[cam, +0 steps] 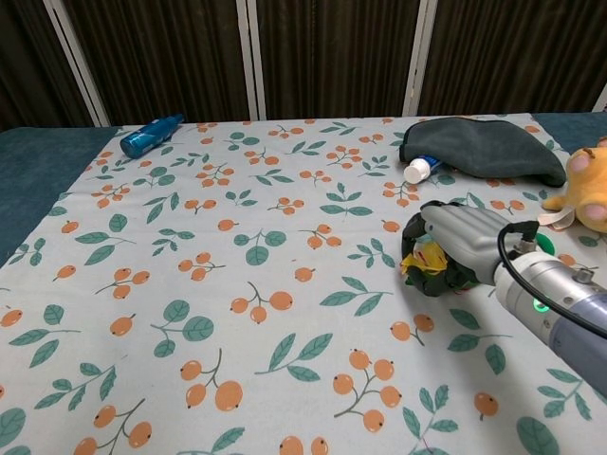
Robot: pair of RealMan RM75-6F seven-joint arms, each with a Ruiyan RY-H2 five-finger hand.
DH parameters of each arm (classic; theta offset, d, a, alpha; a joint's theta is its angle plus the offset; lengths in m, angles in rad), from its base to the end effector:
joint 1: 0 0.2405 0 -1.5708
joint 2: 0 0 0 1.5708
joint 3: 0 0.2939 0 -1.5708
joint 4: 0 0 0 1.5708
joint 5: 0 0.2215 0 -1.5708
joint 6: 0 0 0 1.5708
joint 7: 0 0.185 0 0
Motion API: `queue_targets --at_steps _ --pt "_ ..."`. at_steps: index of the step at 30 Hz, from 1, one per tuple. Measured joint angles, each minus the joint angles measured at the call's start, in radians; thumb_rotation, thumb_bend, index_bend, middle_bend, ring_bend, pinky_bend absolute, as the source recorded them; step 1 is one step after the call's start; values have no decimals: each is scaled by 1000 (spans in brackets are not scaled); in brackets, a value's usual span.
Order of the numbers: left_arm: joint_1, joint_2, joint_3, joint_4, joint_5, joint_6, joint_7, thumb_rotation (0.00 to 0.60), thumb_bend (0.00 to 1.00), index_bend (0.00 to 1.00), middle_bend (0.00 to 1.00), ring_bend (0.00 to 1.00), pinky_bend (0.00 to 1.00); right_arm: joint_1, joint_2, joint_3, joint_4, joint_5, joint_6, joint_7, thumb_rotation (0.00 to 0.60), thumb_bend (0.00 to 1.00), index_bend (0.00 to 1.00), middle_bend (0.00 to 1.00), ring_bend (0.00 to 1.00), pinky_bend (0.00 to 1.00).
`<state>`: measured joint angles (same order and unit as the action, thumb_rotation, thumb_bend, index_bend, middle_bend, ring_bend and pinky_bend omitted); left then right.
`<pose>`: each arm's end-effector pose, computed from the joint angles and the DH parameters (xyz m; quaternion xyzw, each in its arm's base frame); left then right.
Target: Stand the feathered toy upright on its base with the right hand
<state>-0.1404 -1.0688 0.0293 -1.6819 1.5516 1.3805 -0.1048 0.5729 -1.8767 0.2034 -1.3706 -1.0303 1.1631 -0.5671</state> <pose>-0.3332 0.2229 0.1415 -0.6282 -0.4492 -0.3873 0.5036 -0.1842 -0.3538 -0.1170 0.6719 -0.4381 0.3512 0.4830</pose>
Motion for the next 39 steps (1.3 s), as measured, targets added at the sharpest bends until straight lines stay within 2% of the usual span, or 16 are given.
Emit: queue_targets --at_steps 10,17,26,39 --pt "0 -1 1 0 0 -1 3 595 97 0 0 0 0 -2 15 7 -29 -9 15 -5 600 485 585 230 0 0" --pt "1 -1 1 0 -2 0 7 594 96 0 0 0 0 -5 56 28 -101 -24 42 -2 600 486 592 232 0 0" --pt "2 -2 2 0 -2 1 13 595 96 0 0 0 0 -30 149 84 -255 -11 90 27 600 486 599 235 0 0" --pt "5 -7 1 0 -7 3 34 593 96 0 0 0 0 -91 274 185 -445 132 154 119 600 486 610 248 0 0"
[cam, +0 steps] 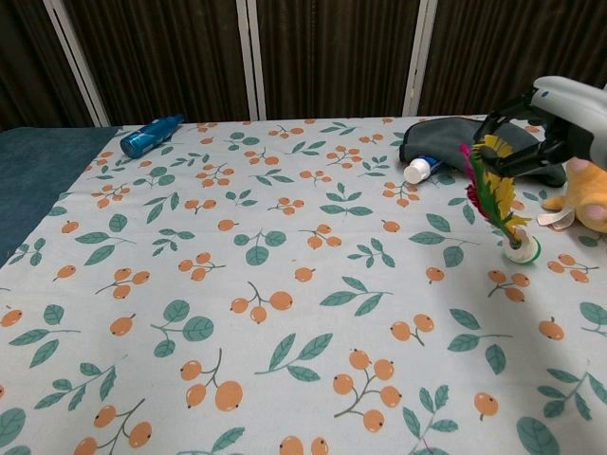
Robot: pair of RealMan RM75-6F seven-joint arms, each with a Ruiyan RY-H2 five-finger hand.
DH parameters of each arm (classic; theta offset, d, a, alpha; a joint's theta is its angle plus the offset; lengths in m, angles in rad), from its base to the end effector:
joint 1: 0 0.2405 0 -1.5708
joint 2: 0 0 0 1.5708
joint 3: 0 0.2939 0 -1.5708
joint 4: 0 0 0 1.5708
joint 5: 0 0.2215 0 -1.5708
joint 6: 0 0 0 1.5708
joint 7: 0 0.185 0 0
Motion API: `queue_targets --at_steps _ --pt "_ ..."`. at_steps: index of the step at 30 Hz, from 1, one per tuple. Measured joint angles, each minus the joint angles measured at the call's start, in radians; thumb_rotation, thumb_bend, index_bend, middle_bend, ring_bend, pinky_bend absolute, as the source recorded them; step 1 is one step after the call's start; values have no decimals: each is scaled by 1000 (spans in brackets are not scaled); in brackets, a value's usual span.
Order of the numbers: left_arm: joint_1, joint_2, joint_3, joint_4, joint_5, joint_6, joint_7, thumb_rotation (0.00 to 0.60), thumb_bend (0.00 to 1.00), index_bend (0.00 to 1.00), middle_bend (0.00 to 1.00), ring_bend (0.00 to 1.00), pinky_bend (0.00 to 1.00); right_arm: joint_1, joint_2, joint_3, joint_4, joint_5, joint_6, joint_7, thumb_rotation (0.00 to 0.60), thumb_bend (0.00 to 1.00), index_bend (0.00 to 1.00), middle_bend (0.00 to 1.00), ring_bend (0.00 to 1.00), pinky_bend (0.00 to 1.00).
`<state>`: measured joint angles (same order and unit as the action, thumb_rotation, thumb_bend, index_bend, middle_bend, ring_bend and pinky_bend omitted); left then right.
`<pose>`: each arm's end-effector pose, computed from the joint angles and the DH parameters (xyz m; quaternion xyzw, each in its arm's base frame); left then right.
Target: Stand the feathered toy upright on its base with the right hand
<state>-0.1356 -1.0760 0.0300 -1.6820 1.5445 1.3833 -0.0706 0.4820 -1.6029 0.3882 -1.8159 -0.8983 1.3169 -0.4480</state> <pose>-0.3346 0.2212 0.1398 -0.6311 -0.4430 -0.3791 0.5116 -0.1820 -0.3642 0.0171 0.5027 -0.5412 0.4611 0.4917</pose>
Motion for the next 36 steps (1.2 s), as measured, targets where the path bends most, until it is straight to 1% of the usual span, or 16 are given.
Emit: queue_targets --at_steps 9,13,22,27,36 --pt "2 -2 0 -1 -1 1 7 593 96 0 0 0 0 -24 44 49 -56 92 24 60 600 486 613 250 0 0" --pt "2 -1 0 -1 -3 0 8 595 94 0 0 0 0 -25 61 73 -68 109 36 80 600 485 616 251 0 0" --pt "1 0 0 -3 -5 -3 8 595 97 0 0 0 0 -25 88 100 -76 134 58 111 600 486 618 253 0 0" --pt "1 -1 0 -3 -5 -3 10 595 96 0 0 0 0 -29 102 97 -81 145 64 122 600 486 618 253 0 0" --pt "2 -1 -1 -4 -6 -3 13 594 96 0 0 0 0 -36 110 70 -75 154 68 141 600 486 618 253 0 0"
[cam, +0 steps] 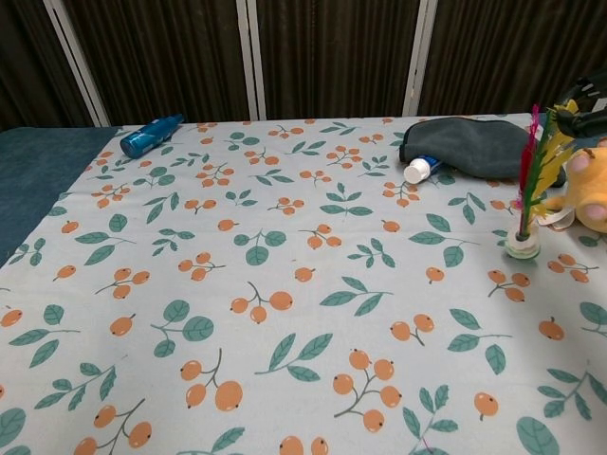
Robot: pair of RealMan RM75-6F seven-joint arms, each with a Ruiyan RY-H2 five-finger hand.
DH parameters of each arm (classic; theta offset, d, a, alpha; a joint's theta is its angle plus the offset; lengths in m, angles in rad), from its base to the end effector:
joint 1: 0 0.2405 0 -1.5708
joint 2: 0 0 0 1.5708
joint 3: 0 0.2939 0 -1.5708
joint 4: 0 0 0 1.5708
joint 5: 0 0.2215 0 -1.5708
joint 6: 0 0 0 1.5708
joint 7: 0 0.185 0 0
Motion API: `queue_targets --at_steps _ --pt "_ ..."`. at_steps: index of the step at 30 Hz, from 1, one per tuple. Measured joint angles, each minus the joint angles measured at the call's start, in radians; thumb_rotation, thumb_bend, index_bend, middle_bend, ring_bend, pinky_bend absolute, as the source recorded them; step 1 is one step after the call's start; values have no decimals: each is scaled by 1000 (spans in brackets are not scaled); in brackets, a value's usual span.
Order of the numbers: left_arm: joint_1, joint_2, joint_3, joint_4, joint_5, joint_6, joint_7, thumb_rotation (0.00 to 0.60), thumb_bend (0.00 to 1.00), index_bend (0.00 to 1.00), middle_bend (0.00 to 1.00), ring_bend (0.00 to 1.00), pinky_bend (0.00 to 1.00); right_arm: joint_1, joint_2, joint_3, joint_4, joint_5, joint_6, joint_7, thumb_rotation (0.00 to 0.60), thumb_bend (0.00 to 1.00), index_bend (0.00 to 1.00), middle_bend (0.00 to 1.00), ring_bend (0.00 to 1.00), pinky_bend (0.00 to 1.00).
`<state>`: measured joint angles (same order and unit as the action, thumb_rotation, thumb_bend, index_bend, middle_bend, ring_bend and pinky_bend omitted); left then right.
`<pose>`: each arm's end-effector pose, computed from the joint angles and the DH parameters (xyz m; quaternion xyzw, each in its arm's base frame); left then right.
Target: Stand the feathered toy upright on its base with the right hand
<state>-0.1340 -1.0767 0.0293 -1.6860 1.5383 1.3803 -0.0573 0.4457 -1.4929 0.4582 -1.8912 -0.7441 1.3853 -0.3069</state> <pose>-0.3351 0.2207 0.1391 -0.6315 -0.4426 -0.3749 0.5145 -0.2184 -0.3663 0.0667 0.3897 -0.5975 0.4802 0.5104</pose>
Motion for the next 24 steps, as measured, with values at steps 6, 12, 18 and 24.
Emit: queue_targets --at_steps 6,12,18,24 --pt "0 -1 -1 1 0 1 1 596 97 0 0 0 0 -6 7 -11 5 -1 5 14 600 486 618 253 0 0" --pt "0 -1 -1 1 0 1 3 593 97 0 0 0 0 -15 14 -24 11 -3 6 26 600 486 606 252 0 0" --pt "0 -1 -1 0 -1 0 5 594 97 0 0 0 0 -25 25 -41 12 -9 6 33 600 456 485 179 0 0" --pt "1 -1 -2 0 -2 2 7 594 96 0 0 0 0 -36 40 -59 6 -11 3 32 600 422 227 29 0 0"
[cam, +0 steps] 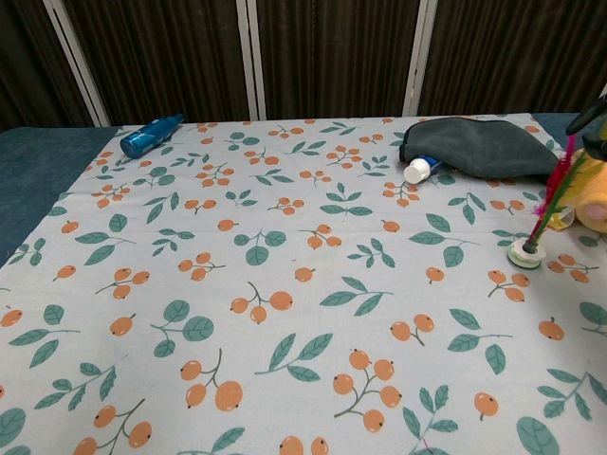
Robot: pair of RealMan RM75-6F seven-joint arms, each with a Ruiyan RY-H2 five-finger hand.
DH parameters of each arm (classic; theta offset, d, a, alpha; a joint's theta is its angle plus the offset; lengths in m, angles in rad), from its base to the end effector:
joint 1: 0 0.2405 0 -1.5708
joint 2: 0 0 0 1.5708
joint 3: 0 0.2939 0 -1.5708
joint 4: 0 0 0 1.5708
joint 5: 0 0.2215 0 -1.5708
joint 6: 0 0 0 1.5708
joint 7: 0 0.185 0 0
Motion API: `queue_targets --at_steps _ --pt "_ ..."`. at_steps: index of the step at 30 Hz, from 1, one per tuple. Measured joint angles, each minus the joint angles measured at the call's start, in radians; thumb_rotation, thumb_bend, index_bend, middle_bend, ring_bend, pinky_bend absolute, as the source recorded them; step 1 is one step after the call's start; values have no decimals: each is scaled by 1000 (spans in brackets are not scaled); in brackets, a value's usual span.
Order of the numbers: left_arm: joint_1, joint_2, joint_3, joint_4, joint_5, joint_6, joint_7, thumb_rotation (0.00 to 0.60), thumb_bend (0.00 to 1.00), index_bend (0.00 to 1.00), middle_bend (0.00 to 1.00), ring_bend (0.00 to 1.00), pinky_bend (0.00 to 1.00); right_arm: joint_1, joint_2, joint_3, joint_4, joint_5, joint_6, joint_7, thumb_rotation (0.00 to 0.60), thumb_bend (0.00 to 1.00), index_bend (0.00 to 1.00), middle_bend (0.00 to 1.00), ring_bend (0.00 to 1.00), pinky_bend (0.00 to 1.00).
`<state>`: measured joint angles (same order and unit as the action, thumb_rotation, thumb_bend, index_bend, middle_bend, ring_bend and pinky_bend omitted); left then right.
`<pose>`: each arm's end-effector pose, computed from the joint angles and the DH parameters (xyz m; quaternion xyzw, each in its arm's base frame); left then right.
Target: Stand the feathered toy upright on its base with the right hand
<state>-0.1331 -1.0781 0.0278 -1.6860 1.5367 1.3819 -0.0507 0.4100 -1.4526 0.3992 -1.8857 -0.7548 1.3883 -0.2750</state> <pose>-0.3351 0.2209 0.1392 -0.6315 -0.4407 -0.3742 0.5166 -0.2438 -0.3514 0.0694 0.3929 -0.5993 0.4575 0.5265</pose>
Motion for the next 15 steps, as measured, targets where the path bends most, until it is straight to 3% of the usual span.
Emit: queue_targets --at_steps 3,5,15 --pt "0 0 0 0 0 1 0 594 95 0 0 0 0 -7 13 -7 -8 9 -1 -3 600 402 96 0 0 0" --pt "1 0 0 1 1 2 0 594 98 0 0 0 0 -10 22 -10 -11 7 1 -7 600 395 65 0 0 0" --pt "2 0 0 2 5 5 -2 596 96 0 0 0 0 -89 151 -65 -63 -70 17 25 600 338 44 0 0 0"
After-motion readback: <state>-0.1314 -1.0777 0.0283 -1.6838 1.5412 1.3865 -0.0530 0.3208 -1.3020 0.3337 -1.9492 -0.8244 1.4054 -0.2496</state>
